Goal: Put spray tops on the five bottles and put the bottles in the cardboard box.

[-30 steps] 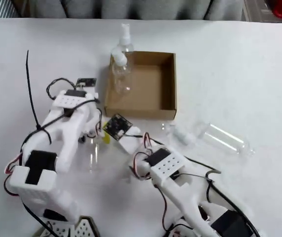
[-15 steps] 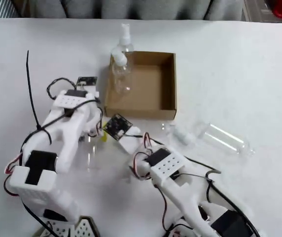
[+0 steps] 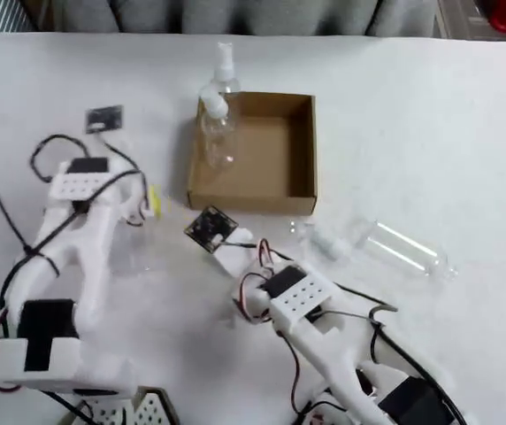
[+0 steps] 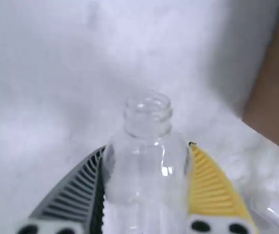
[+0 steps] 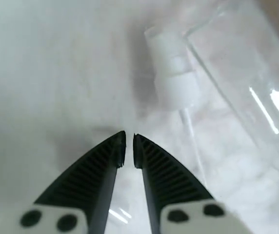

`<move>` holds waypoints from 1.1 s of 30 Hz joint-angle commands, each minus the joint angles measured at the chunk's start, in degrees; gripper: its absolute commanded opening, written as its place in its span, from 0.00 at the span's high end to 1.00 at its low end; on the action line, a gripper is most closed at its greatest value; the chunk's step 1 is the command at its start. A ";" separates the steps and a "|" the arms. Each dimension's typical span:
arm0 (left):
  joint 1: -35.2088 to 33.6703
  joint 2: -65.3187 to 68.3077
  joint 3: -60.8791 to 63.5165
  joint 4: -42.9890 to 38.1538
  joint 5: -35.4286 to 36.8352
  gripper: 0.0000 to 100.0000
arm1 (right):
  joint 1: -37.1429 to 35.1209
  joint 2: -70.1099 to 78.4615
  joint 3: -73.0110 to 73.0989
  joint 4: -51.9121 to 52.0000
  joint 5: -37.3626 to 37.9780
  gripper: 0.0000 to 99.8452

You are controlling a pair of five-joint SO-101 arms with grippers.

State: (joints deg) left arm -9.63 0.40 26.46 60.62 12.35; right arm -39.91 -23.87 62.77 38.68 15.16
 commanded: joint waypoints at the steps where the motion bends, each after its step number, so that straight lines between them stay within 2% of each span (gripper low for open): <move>1: -1.71 -3.65 -0.79 -1.14 -0.26 0.98 | 1.01 -2.86 -2.46 5.67 3.78 0.98; 10: -6.46 -3.74 -2.11 -1.32 -0.18 0.98 | -0.31 -9.63 -13.45 23.60 13.19 0.98; 13: -6.37 -3.74 -2.02 -1.32 -0.18 0.98 | -0.13 -8.48 -19.60 26.86 15.74 0.91; 15: -6.29 -3.47 -2.02 -1.32 -0.18 0.98 | -0.04 -6.55 -22.95 26.95 15.65 0.87; 17: -6.29 -3.47 -2.02 -1.32 -0.18 0.98 | -0.48 -3.30 -25.32 26.33 15.82 0.88; 20: -6.29 -3.47 -2.02 -1.32 -0.18 0.98 | -0.92 3.30 -27.60 23.25 16.00 0.89; 25: -6.20 -3.38 -1.85 -1.32 -0.18 0.98 | -1.45 13.85 -28.48 16.84 15.74 0.84; 33: -6.20 -3.38 -1.93 -1.41 -0.18 0.98 | -0.31 17.27 -28.40 12.18 16.09 0.83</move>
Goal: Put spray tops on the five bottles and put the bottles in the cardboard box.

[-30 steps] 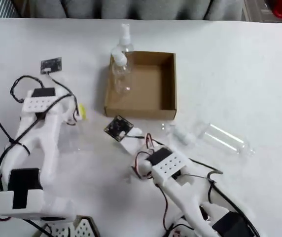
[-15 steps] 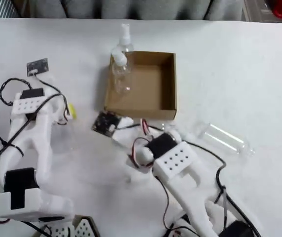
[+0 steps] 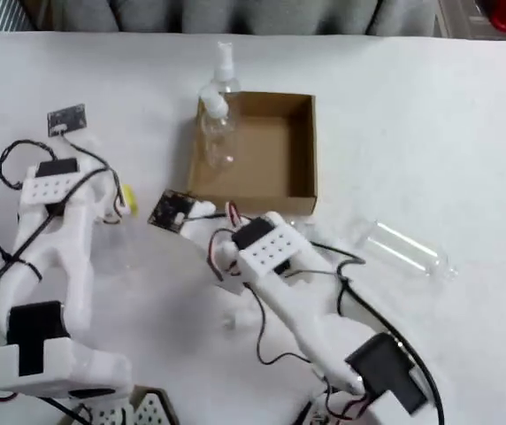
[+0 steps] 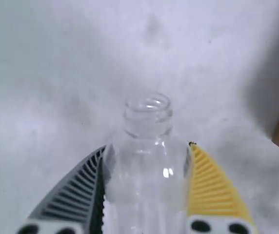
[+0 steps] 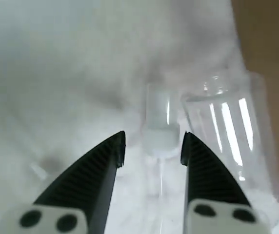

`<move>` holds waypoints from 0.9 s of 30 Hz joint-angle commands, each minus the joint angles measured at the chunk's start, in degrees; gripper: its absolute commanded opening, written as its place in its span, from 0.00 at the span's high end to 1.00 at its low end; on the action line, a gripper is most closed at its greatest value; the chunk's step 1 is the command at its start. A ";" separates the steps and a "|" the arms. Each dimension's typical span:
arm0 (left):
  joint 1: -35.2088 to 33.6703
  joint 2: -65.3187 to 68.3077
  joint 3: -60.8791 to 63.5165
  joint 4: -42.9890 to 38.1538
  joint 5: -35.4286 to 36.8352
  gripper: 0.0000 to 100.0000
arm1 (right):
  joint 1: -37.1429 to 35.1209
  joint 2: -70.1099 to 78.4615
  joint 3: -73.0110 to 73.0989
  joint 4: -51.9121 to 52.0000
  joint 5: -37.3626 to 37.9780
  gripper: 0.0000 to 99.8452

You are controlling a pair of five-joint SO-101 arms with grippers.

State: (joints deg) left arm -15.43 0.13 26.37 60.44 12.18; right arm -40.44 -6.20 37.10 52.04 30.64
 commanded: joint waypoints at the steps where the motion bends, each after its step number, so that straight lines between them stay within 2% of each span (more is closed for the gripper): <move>1: -0.40 -3.12 -1.85 -1.23 0.00 0.98 | 0.22 -0.40 -2.73 -1.19 0.62 0.83; 10: -0.31 -3.12 -1.58 -1.23 0.00 0.98 | 0.57 -0.31 -2.64 -1.27 0.88 0.83; 12: -0.31 -3.12 -1.58 -1.23 0.00 0.98 | 0.57 -0.22 -2.37 -2.24 2.81 0.83; 27: -0.31 -3.12 -1.49 -1.23 0.00 0.98 | 3.03 9.80 -5.80 -3.82 3.34 0.85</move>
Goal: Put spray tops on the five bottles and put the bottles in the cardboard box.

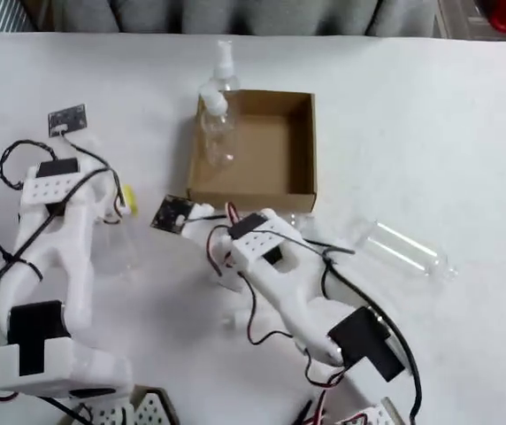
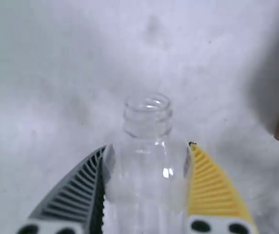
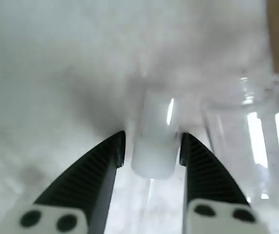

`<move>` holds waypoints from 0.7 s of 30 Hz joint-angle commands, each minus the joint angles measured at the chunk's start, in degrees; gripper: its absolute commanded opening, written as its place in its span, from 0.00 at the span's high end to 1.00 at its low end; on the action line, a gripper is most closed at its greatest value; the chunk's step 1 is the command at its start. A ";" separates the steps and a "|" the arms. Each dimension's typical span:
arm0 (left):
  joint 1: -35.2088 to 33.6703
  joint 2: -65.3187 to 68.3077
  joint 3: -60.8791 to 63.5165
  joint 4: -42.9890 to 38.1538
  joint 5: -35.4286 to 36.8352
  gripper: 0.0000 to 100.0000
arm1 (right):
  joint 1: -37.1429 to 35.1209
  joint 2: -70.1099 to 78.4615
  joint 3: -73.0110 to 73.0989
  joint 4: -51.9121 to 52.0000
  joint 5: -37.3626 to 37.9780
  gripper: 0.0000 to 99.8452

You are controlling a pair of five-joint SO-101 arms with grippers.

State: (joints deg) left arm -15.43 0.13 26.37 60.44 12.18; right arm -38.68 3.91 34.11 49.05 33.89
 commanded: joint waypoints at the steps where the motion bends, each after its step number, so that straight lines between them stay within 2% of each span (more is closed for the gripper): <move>1: -0.31 -3.12 -1.49 -1.23 0.00 0.98 | 1.27 -0.40 -2.90 -0.92 0.09 0.88; 4: -0.31 -3.12 -1.49 -1.23 0.00 0.98 | 1.27 -0.40 -2.90 -0.84 0.09 0.99; 11: -0.31 -3.12 -1.49 -1.23 0.00 0.98 | 0.84 -2.59 -2.99 4.44 -0.35 0.98; 18: -0.31 -3.12 -1.58 -1.76 0.00 0.98 | 2.95 -13.23 -1.49 8.22 -7.12 0.98; 21: -0.31 -3.12 -1.41 -2.37 0.00 0.98 | 6.73 -17.45 -1.67 8.31 -9.49 0.98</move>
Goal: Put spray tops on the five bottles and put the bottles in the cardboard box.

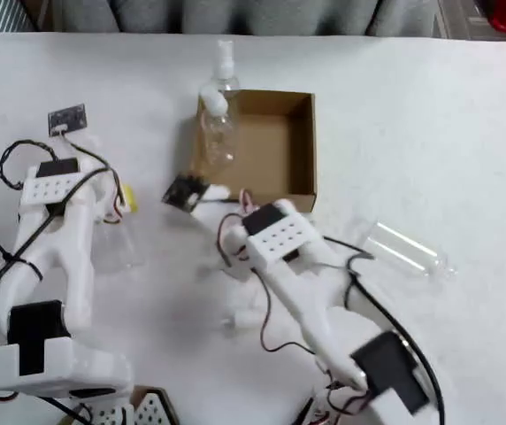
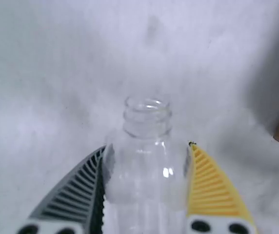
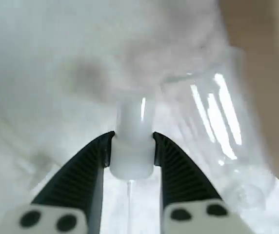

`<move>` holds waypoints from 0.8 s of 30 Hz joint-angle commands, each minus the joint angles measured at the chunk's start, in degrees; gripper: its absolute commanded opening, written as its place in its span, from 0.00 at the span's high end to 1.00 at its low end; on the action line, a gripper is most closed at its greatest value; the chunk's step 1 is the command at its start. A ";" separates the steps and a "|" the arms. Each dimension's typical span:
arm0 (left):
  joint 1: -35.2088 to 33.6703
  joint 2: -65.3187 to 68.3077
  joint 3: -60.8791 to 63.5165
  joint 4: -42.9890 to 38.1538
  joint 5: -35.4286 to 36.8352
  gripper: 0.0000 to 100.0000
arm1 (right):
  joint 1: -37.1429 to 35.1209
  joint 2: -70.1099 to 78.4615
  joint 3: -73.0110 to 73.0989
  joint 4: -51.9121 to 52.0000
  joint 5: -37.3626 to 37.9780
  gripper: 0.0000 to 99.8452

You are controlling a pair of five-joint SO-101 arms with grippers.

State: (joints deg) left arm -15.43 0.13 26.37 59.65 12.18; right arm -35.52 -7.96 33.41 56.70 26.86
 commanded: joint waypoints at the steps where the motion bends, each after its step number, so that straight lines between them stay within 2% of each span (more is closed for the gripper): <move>1: -0.31 -3.12 -1.41 -1.58 0.00 0.98 | 5.23 -7.25 -1.05 0.66 -3.69 0.98; 6: -0.31 -3.47 -1.41 -1.58 -0.09 0.98 | 9.89 -14.11 -0.97 1.89 -8.00 0.98; 13: -0.84 -6.02 -1.23 -1.05 -0.26 0.98 | 10.15 -22.11 -0.97 2.77 -8.26 0.98; 19: -0.31 -18.07 5.54 -0.97 -0.26 0.98 | 10.51 -29.41 -3.25 0.31 -8.26 0.98; 24: -0.22 -28.88 13.54 -6.86 -0.18 0.98 | 10.77 -36.44 -3.69 -4.35 -10.81 0.98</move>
State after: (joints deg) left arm -15.78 -21.32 37.45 56.92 12.18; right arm -25.76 -39.60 33.49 55.21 18.77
